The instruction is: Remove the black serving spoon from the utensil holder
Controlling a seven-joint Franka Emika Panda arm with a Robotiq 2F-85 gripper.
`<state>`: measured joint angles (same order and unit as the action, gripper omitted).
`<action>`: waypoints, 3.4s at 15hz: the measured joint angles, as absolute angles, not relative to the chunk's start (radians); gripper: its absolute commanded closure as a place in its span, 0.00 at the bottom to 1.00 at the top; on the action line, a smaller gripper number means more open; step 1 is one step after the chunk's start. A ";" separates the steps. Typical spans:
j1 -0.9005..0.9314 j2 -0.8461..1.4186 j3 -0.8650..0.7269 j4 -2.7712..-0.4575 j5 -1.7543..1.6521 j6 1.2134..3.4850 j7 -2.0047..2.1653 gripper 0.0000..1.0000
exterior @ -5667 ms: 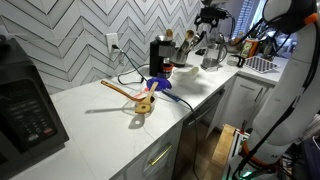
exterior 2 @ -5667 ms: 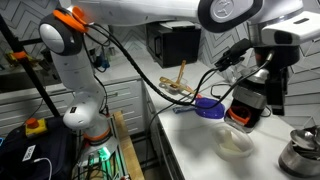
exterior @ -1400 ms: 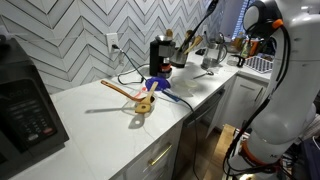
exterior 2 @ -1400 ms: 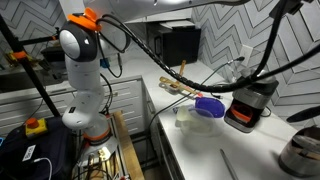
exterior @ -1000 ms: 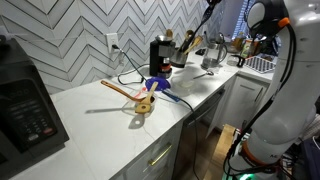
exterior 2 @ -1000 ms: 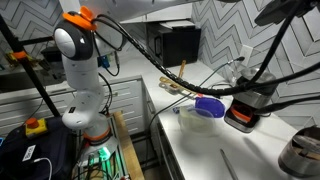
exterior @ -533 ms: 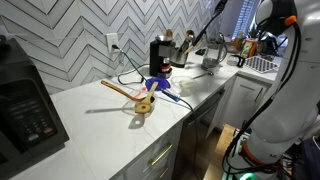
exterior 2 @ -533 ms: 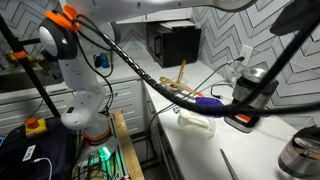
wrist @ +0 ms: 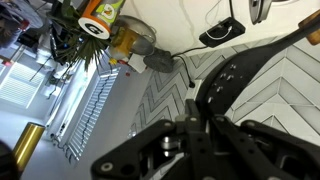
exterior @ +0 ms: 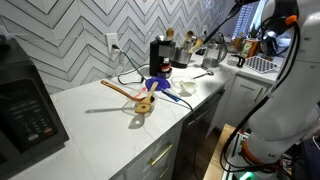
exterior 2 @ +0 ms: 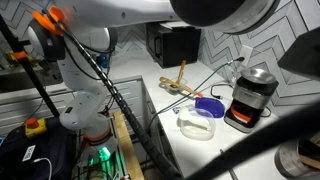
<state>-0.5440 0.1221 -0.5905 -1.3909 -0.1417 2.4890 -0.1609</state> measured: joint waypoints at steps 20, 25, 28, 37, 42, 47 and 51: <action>-0.437 -0.103 -0.392 -1.442 0.116 2.343 -0.541 0.99; -0.338 -0.267 -0.390 -1.564 0.199 2.200 -0.641 0.99; -0.268 -0.378 -0.372 -1.665 0.199 2.122 -0.675 0.94; -0.248 -0.381 -0.384 -1.671 0.193 2.120 -0.669 0.94; -0.215 -0.377 -0.388 -1.676 0.211 2.094 -0.683 0.99; -0.074 -0.341 -0.309 -1.787 0.260 2.067 -0.686 0.99; 0.030 -0.278 -0.205 -1.842 0.300 2.064 -0.687 0.99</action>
